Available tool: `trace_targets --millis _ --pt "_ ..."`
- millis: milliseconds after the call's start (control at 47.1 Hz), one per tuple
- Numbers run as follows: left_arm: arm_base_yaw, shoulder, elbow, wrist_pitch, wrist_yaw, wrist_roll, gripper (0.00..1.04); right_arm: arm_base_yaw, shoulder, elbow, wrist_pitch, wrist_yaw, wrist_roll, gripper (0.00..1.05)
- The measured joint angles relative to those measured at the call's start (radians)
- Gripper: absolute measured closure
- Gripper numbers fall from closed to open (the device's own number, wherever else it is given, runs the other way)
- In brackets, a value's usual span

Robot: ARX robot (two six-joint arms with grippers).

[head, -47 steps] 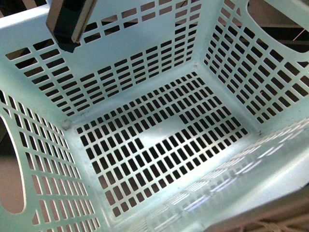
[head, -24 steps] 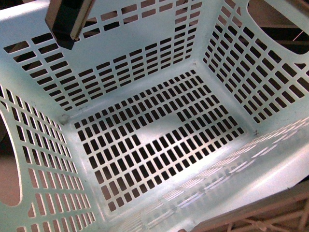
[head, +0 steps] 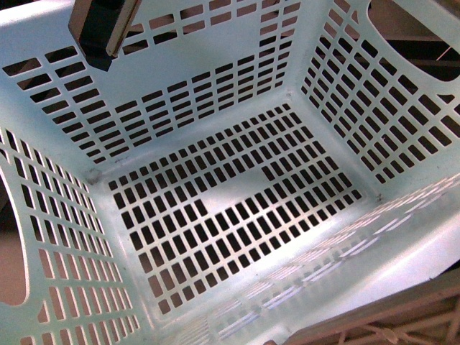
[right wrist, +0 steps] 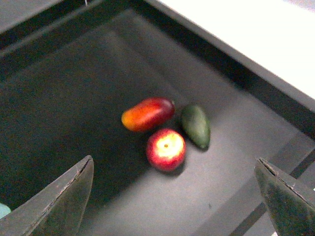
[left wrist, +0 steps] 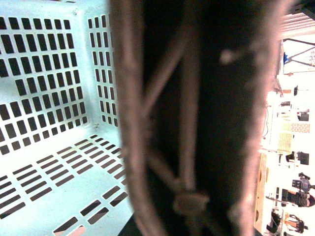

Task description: Pick apple with right arm and hold basket with left

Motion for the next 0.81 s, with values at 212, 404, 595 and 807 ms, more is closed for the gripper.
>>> trace_targets --millis 212,404,595,807 --pt "0.000 0.000 0.000 0.000 -0.001 0.002 1.00 -0.152 0.733 0.021 0.608 -0.159 -0.158 0.09" --pt "0.000 0.000 0.000 0.000 -0.002 0.003 1.00 -0.240 1.182 0.146 0.836 -0.272 -0.222 0.09" --pt "0.000 0.000 0.000 0.000 -0.001 0.003 1.00 -0.306 1.455 0.263 0.878 -0.326 -0.227 0.09" --pt "0.000 0.000 0.000 0.000 -0.002 0.003 1.00 -0.374 1.604 0.406 0.861 -0.336 -0.240 0.09"
